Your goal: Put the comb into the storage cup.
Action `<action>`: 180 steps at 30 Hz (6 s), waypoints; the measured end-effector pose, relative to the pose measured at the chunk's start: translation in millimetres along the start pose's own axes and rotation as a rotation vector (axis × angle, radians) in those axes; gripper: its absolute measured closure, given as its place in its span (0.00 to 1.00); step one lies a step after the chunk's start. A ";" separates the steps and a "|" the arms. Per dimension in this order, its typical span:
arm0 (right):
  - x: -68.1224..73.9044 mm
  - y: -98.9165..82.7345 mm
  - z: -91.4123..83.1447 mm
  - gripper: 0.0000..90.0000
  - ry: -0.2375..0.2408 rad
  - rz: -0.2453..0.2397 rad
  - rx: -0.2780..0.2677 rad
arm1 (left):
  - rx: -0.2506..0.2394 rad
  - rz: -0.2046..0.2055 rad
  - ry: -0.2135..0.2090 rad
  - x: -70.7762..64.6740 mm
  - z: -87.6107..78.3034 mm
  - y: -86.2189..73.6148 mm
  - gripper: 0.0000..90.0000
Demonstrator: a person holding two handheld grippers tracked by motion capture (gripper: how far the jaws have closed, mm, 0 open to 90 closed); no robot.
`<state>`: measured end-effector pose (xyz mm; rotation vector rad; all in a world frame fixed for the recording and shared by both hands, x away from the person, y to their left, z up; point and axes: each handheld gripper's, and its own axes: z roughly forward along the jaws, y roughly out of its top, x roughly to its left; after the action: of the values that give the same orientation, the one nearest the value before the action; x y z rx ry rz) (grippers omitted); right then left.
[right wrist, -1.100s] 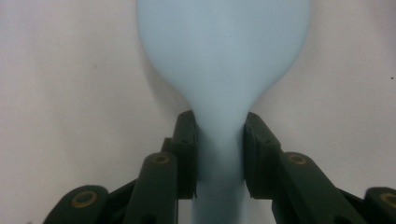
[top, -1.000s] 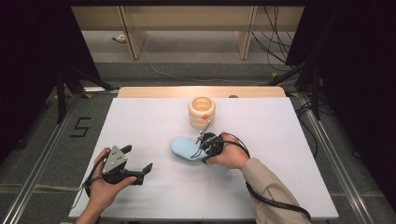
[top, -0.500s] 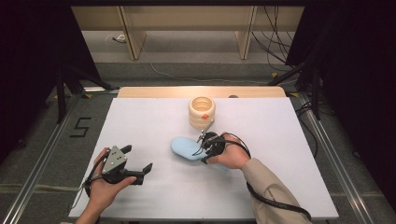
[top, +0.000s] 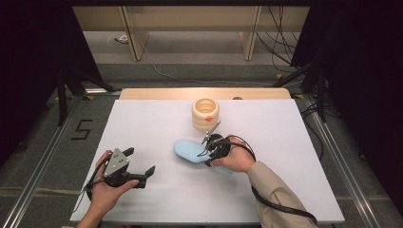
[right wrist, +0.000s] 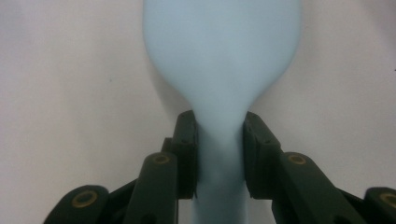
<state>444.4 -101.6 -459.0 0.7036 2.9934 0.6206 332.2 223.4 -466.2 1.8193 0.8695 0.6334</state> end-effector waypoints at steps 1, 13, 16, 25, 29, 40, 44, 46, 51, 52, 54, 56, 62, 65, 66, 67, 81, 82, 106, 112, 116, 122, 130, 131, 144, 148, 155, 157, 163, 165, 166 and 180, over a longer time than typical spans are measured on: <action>-0.1 0.0 -0.1 0.78 0.000 0.001 -0.002 | -0.001 -0.001 0.000 -0.1 0.0 0.0 0.00; 0.1 -0.3 -0.7 0.78 0.011 0.027 -0.009 | 0.000 0.001 0.000 0.0 0.0 0.0 0.00; 0.1 -0.3 -0.8 0.78 0.011 0.030 -0.009 | -0.001 0.000 0.000 0.0 0.0 0.1 0.00; -0.2 -0.8 -1.3 0.78 0.015 0.024 -0.023 | -0.001 0.000 0.001 0.1 0.1 0.0 0.00; -0.2 -0.9 -1.7 0.78 0.020 0.033 -0.027 | -0.001 0.001 0.000 0.1 0.0 0.0 0.00; -1.0 -1.5 -4.6 0.78 0.029 0.060 -0.069 | 0.000 0.002 0.000 -0.1 0.1 0.1 0.00; -0.9 -1.3 -5.2 0.78 0.031 0.074 -0.079 | 0.000 0.003 -0.002 -0.1 0.0 0.2 0.00; -1.2 -1.3 -5.6 0.78 0.032 0.083 -0.087 | 0.000 0.002 0.000 0.0 0.2 0.1 0.00; -1.7 -1.2 -7.4 0.78 0.036 0.087 -0.104 | 0.000 0.004 -0.002 -0.2 0.3 0.2 0.00; -1.0 -0.6 -8.3 0.78 0.036 0.104 -0.115 | 0.000 0.003 -0.002 -0.4 0.3 0.2 0.00; -0.8 -0.1 -10.2 0.78 0.037 0.114 -0.126 | 0.001 0.002 -0.005 -1.0 0.6 0.6 0.00; -0.9 0.3 -11.1 0.78 0.037 0.116 -0.131 | 0.001 -0.002 -0.008 -1.3 0.9 0.8 0.00; 0.5 3.3 -16.3 0.78 0.029 0.145 -0.193 | 0.003 -0.015 -0.050 -10.9 5.6 4.3 0.00; 2.0 5.4 -19.3 0.78 0.026 0.167 -0.235 | 0.002 -0.028 -0.092 -20.0 11.1 7.8 0.00; 2.8 6.2 -20.7 0.78 0.023 0.171 -0.248 | 0.002 -0.034 -0.104 -23.5 13.5 9.1 0.00; 3.7 6.9 -21.9 0.78 0.018 0.173 -0.261 | 0.004 -0.037 -0.118 -26.8 16.0 10.4 0.00; 19.1 13.4 -35.1 0.78 -0.016 0.243 -0.467 | 0.038 -0.189 -0.281 -67.5 56.3 24.6 0.06; 19.1 13.4 -35.1 0.78 -0.016 0.243 -0.467 | 0.039 -0.204 -0.289 -69.3 59.1 25.5 0.06; 35.8 17.9 -28.8 0.78 -0.062 0.253 -0.550 | 0.035 -0.375 -0.388 -90.2 96.3 30.7 0.17; 37.1 18.4 -27.8 0.78 -0.063 0.255 -0.548 | 0.034 -0.388 -0.398 -93.7 101.2 30.1 0.17; 37.3 18.4 -27.7 0.78 -0.069 0.256 -0.554 | 0.035 -0.391 -0.400 -94.7 103.0 30.0 0.17; 38.2 18.5 -28.1 0.78 -0.075 0.258 -0.558 | 0.033 -0.396 -0.400 -95.2 105.7 30.5 0.18; 39.1 19.2 -27.1 0.78 -0.077 0.251 -0.556 | 0.023 -0.412 -0.398 -96.6 108.5 31.5 0.18; 39.2 19.1 -27.0 0.78 -0.077 0.251 -0.556 | 0.022 -0.415 -0.397 -96.6 108.7 31.6 0.18; 40.1 19.3 -26.5 0.78 -0.082 0.250 -0.557 | 0.021 -0.430 -0.395 -96.9 111.1 31.0 0.21; 40.2 19.5 -26.7 0.78 -0.086 0.249 -0.561 | 0.018 -0.436 -0.393 -96.9 111.6 31.2 0.22; 40.4 19.5 -26.8 0.78 -0.088 0.248 -0.563 | 0.014 -0.443 -0.393 -97.6 112.0 31.6 0.26; 40.5 19.6 -26.8 0.78 -0.086 0.247 -0.560 | 0.013 -0.444 -0.394 -97.7 112.0 31.8 0.26; 40.9 19.7 -26.8 0.78 -0.085 0.246 -0.562 | 0.011 -0.449 -0.393 -97.7 112.2 32.1 0.28; 41.0 19.6 -26.8 0.78 -0.086 0.245 -0.563 | 0.009 -0.452 -0.393 -97.5 112.2 32.2 0.28; 40.8 19.7 -26.8 0.78 -0.085 0.245 -0.562 | 0.008 -0.453 -0.393 -97.4 112.3 32.2 0.28; 41.3 19.8 -25.5 0.78 -0.087 0.243 -0.563 | 0.011 -0.460 -0.394 -99.1 114.3 31.8 0.32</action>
<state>413.3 -77.2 -424.5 1.0024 2.4716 1.3251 365.9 73.6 -484.2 1.5979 0.9704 -0.0218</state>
